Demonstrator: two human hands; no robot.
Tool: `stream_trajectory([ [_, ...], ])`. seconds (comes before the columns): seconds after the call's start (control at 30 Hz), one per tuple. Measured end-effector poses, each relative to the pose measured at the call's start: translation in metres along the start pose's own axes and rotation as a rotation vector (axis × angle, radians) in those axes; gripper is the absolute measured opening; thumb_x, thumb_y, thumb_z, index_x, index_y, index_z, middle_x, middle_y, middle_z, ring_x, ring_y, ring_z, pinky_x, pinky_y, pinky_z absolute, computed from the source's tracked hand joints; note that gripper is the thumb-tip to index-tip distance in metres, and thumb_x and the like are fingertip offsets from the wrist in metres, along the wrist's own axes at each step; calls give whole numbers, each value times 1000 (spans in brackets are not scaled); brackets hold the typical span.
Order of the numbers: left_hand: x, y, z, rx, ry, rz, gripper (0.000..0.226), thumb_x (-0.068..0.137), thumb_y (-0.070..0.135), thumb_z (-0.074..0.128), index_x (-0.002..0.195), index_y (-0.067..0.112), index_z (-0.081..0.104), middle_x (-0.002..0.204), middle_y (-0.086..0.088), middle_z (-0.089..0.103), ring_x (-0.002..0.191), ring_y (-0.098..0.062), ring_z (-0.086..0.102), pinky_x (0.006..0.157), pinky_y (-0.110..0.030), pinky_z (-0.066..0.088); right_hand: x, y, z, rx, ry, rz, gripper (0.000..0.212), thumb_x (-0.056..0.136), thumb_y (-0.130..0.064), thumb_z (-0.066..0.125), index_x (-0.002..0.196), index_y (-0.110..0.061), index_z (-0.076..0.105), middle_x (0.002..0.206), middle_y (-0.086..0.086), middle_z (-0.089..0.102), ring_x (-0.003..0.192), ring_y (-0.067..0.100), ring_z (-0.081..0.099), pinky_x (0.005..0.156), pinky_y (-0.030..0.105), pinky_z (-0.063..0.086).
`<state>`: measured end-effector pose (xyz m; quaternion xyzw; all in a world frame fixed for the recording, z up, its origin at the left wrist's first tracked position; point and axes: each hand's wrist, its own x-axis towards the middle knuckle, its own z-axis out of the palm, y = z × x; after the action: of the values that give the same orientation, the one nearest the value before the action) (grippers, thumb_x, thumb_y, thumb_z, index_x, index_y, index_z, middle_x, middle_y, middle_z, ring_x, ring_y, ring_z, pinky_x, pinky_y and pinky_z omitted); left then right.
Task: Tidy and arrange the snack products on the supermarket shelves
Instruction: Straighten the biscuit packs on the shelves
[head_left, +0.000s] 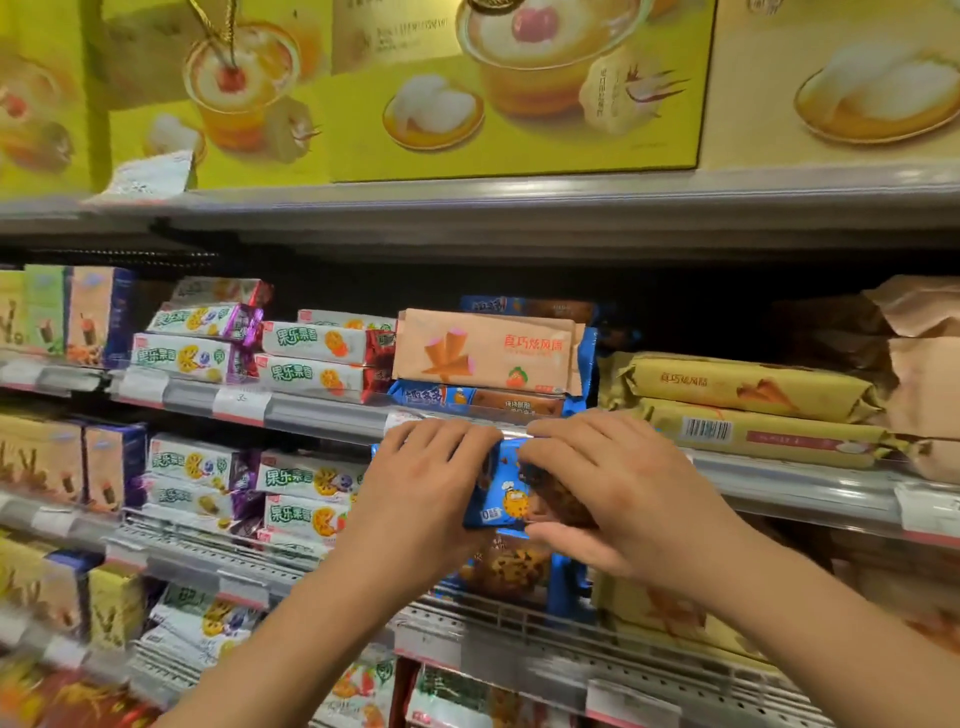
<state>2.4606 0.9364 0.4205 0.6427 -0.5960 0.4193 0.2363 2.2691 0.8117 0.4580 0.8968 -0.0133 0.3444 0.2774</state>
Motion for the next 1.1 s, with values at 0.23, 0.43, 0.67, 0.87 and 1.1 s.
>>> stream_trajectory([
  [0.23, -9, -27, 1, -30, -172, -148, 85, 61, 55, 83, 132, 28, 46, 145, 7, 51, 130, -21, 50, 101, -42, 47, 26, 30, -7, 67, 111, 17, 46, 93, -50, 53, 123, -17, 64, 125, 2, 67, 113, 24, 60, 89, 42, 52],
  [0.43, -1, -40, 10, -66, -266, -129, 89, 69, 58, 79, 143, 34, 37, 167, 14, 12, 154, -10, 11, 124, -37, 19, 70, 56, -2, 32, 73, 193, 52, 89, -47, 53, 132, -19, 57, 130, 1, 63, 117, 24, 57, 93, 41, 49],
  [0.67, 5, -62, 29, -162, -279, -53, 80, 67, 60, 68, 137, 30, 43, 165, 13, 20, 149, -10, 22, 123, -28, 14, 104, 50, 8, -87, -109, 279, 77, 94, -50, 60, 157, -19, 29, 161, 1, 34, 146, 20, 33, 117, 39, 31],
  [0.87, 6, -78, 39, -205, -191, -3, 71, 63, 64, 64, 125, 34, 47, 155, 15, 39, 135, -9, 41, 103, -26, 42, 129, 32, 32, -141, -185, 319, 74, 93, -53, 58, 155, -24, 29, 158, -1, 36, 142, 21, 36, 114, 40, 33],
  [1.1, 4, -83, 48, -249, -114, 43, 71, 56, 62, 69, 116, 30, 50, 146, 4, 52, 129, -16, 46, 96, -37, 53, 152, 22, 40, -215, -260, 374, 83, 89, -57, 62, 155, -24, 25, 143, 2, 39, 125, 20, 42, 98, 35, 42],
])
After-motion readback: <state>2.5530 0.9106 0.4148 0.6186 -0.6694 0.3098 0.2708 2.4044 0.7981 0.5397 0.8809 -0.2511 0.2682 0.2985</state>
